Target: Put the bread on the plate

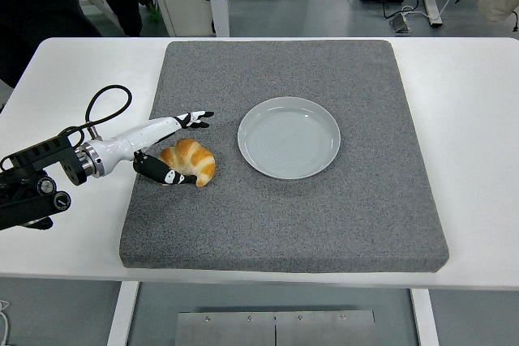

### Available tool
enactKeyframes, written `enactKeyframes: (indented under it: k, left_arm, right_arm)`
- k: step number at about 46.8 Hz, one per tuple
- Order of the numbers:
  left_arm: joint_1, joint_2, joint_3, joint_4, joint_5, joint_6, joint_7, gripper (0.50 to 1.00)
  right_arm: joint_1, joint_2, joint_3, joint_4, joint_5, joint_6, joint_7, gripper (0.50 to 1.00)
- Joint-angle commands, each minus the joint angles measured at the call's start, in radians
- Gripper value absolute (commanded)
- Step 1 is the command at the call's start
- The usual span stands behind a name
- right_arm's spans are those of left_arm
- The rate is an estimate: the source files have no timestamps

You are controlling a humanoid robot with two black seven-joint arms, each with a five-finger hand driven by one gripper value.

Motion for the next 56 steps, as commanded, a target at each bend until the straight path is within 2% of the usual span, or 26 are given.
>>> enactKeyframes:
  k: [1, 19, 31, 42, 52, 56]
  left_arm:
    - [0.0, 0.0, 0.0, 0.0, 0.0, 0.0, 0.0, 0.898]
    - [0.006, 0.0, 0.005, 0.0, -0.006, 0.0, 0.001, 0.849]
    - [0.009, -0.002, 0.003, 0.0, -0.006, 0.0, 0.001, 0.796]
    - [0.008, -0.002, 0.002, 0.0, -0.006, 0.0, 0.003, 0.69]
    - [0.005, 0.0, 0.003, 0.0, -0.006, 0.0, 0.005, 0.5]
    - [0.002, 0.0, 0.003, 0.0, -0.006, -0.002, 0.005, 0.5]
  right_arm:
    - [0.0, 0.0, 0.0, 0.0, 0.0, 0.0, 0.0, 1.0]
    - [0.002, 0.0, -0.002, 0.0, 0.0, -0.001, 0.0, 1.0]
    - [0.0, 0.0, -0.002, -0.001, 0.0, -0.001, 0.0, 1.0]
    - [0.0, 0.0, -0.002, -0.001, 0.0, -0.001, 0.0, 1.0]
    - [0.002, 0.0, -0.002, -0.001, 0.0, -0.001, 0.0, 1.0]
    - [0.002, 0.0, -0.002, -0.001, 0.0, -0.001, 0.0, 1.0]
